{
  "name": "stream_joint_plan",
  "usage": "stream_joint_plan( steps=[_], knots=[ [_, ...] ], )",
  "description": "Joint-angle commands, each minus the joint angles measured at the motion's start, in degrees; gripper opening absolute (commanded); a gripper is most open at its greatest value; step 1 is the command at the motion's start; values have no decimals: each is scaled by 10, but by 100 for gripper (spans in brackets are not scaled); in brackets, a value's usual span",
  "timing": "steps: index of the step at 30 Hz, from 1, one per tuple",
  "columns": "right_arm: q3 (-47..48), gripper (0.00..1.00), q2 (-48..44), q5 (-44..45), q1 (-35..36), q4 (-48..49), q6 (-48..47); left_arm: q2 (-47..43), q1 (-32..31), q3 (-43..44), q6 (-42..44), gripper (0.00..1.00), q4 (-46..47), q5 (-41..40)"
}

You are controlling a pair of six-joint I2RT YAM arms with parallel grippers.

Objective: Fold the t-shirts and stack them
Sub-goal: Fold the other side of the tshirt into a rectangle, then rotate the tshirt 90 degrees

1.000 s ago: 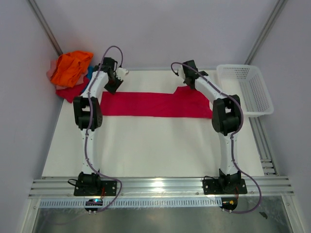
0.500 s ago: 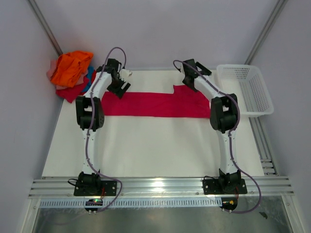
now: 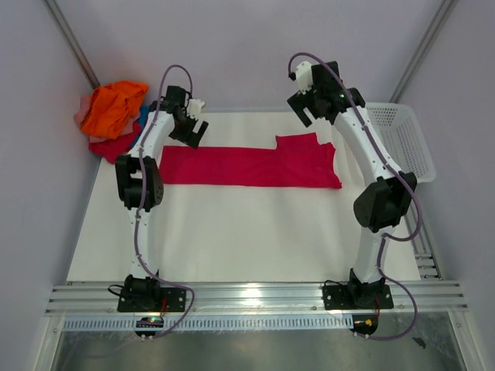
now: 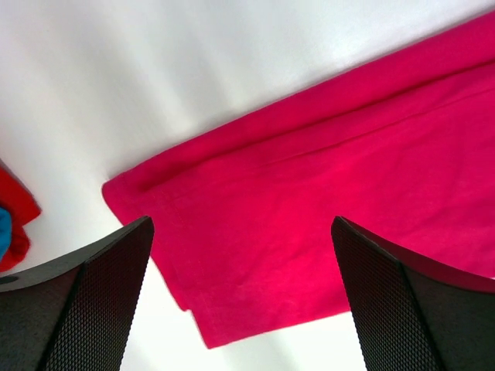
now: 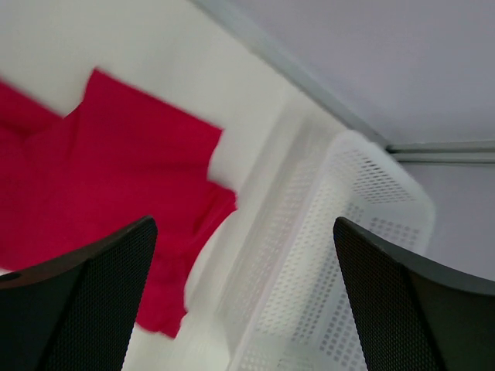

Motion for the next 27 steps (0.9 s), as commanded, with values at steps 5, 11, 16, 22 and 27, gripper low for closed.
stream_joint_plan(
  steps=[5,11,16,22,27],
  knots=[
    [-284,99,-93,-181,-1,-65,48,-61,2,27,-67,99,-32,68],
    [-320,99,-73,-220,-1,-50,64,-39,12,27,-55,99,-53,86],
    [-297,99,-40,-190,-1,-26,77,-22,13,25,-40,99,-56,88],
    [-263,99,8,-175,-1,-21,85,0,12,24,-35,99,-52,69],
    [-246,99,35,-113,-2,1,94,1,13,17,-28,99,-45,22]
  ],
)
